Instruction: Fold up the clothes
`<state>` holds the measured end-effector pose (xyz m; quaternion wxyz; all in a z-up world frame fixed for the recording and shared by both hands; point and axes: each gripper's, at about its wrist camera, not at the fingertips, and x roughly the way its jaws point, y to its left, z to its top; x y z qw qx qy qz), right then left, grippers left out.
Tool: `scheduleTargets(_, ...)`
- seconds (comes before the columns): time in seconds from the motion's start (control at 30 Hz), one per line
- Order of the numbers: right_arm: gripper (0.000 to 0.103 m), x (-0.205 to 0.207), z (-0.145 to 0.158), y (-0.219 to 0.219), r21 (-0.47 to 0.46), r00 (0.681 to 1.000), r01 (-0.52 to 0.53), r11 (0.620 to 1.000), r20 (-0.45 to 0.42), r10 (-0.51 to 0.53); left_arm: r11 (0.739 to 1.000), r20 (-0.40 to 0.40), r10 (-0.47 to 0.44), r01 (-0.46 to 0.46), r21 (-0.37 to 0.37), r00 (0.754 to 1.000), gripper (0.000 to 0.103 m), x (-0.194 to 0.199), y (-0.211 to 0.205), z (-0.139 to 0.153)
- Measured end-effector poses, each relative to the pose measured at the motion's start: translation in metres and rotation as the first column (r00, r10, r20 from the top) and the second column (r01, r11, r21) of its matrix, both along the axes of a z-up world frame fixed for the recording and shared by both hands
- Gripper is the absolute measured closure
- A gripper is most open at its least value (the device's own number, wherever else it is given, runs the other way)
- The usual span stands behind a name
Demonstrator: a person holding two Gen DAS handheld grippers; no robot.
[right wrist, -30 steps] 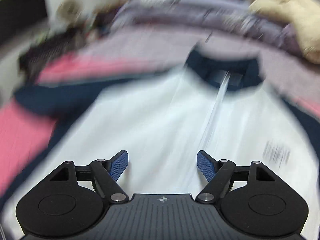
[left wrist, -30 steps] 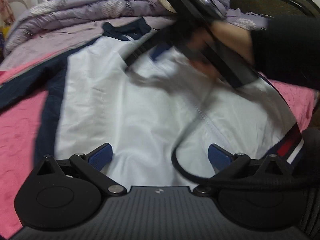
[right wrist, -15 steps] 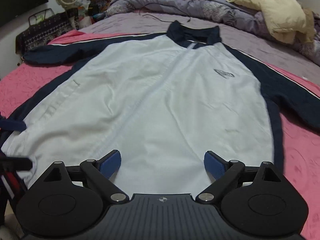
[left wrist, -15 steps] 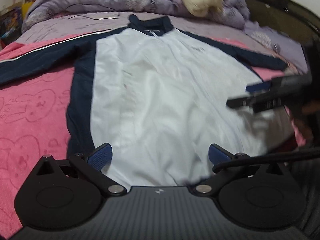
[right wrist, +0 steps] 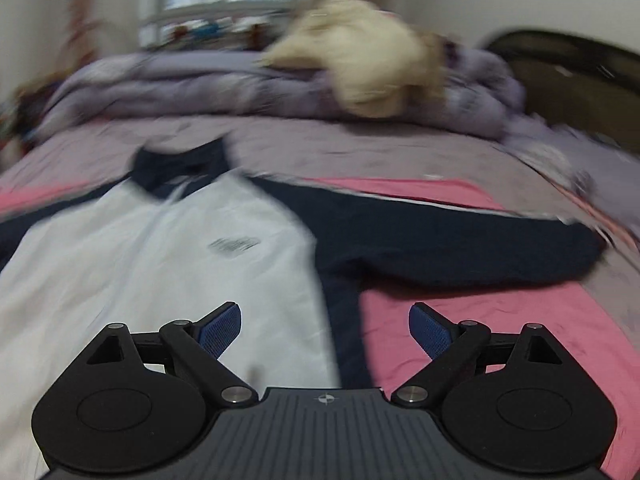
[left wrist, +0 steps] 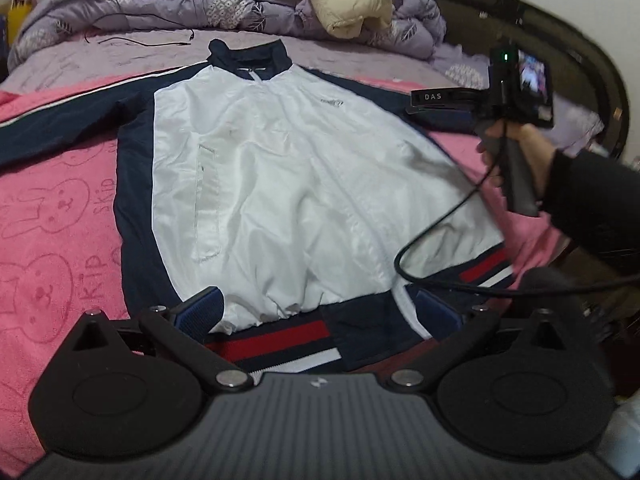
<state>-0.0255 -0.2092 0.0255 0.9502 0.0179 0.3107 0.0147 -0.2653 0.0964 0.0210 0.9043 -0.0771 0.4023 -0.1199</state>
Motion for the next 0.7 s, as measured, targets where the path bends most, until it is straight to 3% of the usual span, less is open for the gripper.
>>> scheduleTargets(0.07, 0.011, 0.005, 0.006, -0.027, 0.128, 1.000, 0.006, 0.992, 0.018, -0.008, 1.000, 0.029, 0.031, -0.031, 0.004, 0.999, 0.000, 0.000, 0.006, 0.007)
scheduleTargets(0.17, 0.011, -0.003, 0.016, -0.051, 0.218, 0.993, -0.113, 0.969, 0.070, 0.100, 0.994, 0.061, 0.096, -0.099, 0.055, 0.994, 0.000, 0.012, 0.013, 0.013)
scheduleTargets(0.27, 0.011, -0.028, 0.013, -0.034, 0.102, 0.947, -0.320, 0.942, 0.034, 0.319, 0.978, 0.064, 0.171, -0.177, 0.108, 0.983, 0.000, 0.036, 0.018, 0.008)
scheduleTargets(0.4, 0.011, -0.078, -0.010, 0.000, -0.011, 0.832, -0.551, 0.834, -0.084, 0.549, 0.941, -0.002, 0.246, -0.239, 0.240, 0.969, 0.000, 0.067, 0.017, -0.018)
scheduleTargets(0.47, 0.010, -0.098, -0.026, 0.004, -0.066, 0.793, -0.601, 0.796, -0.166, 0.585, 0.912, -0.075, 0.285, -0.246, 0.328, 0.956, 0.000, 0.073, 0.018, -0.037)
scheduleTargets(0.53, 0.009, -0.113, -0.036, -0.008, -0.106, 0.797, -0.597, 0.795, -0.188, 0.573, 0.927, -0.091, 0.300, -0.267, 0.263, 0.950, 0.000, 0.060, 0.028, -0.046)
scheduleTargets(0.6, 0.008, -0.109, -0.032, -0.030, -0.079, 0.845, -0.511, 0.856, -0.230, 0.483, 0.938, -0.102, 0.315, -0.294, 0.184, 0.944, 0.000, 0.046, 0.041, -0.048)
scheduleTargets(0.63, 0.010, -0.104, -0.028, -0.043, -0.058, 0.868, -0.453, 0.889, -0.255, 0.426, 0.938, -0.096, 0.315, -0.294, 0.183, 0.944, 0.000, 0.042, 0.043, -0.046)
scheduleTargets(0.7, 0.012, -0.104, -0.007, -0.056, -0.051, 0.902, -0.404, 0.914, -0.190, 0.388, 0.933, -0.079, 0.320, -0.299, 0.198, 0.944, 0.000, 0.040, 0.042, -0.038)
